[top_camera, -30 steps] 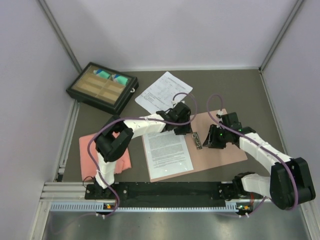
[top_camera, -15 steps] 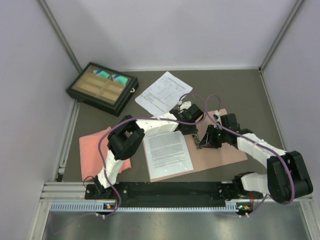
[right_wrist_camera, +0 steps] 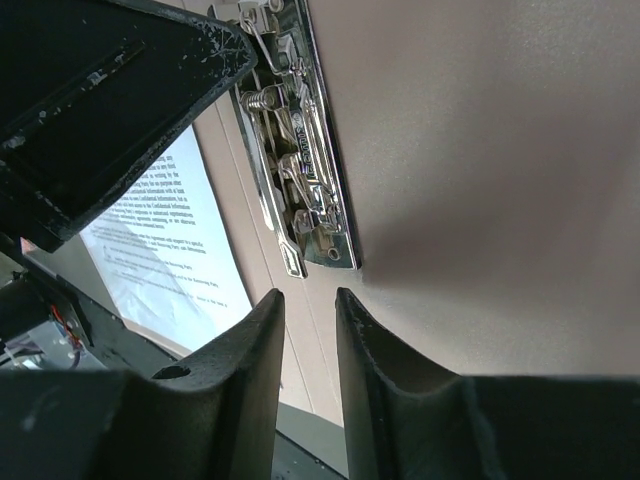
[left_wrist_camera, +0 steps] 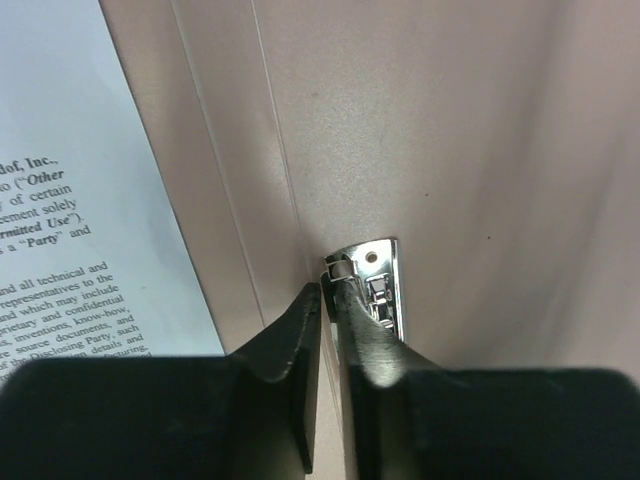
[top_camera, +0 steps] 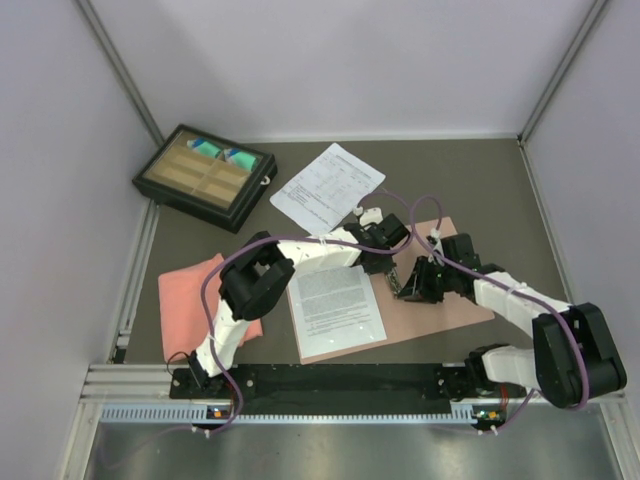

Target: Put the files into the folder

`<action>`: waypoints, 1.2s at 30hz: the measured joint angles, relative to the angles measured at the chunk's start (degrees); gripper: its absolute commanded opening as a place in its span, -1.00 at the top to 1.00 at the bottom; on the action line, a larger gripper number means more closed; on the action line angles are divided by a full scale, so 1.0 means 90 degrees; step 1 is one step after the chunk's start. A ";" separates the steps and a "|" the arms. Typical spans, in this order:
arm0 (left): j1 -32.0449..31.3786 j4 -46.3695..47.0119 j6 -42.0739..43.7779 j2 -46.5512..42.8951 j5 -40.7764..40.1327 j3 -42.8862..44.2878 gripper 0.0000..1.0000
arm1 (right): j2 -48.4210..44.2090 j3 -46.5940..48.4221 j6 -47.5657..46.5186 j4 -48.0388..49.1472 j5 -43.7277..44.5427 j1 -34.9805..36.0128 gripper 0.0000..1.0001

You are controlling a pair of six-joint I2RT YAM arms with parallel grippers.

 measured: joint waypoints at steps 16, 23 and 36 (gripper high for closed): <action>0.0002 0.0158 -0.0046 -0.0019 0.0039 -0.0095 1.00 | 0.0267 -0.0075 -0.0046 0.0610 -0.0549 0.0000 0.67; 0.0022 0.0393 -0.0083 -0.0078 0.0143 -0.0250 1.00 | 0.0590 -0.0075 -0.0100 0.0665 -0.0750 0.0000 0.65; 0.0075 0.0653 -0.0049 -0.0151 0.0311 -0.0430 1.00 | 0.0916 -0.0056 -0.0189 0.0692 -0.0865 0.0000 0.74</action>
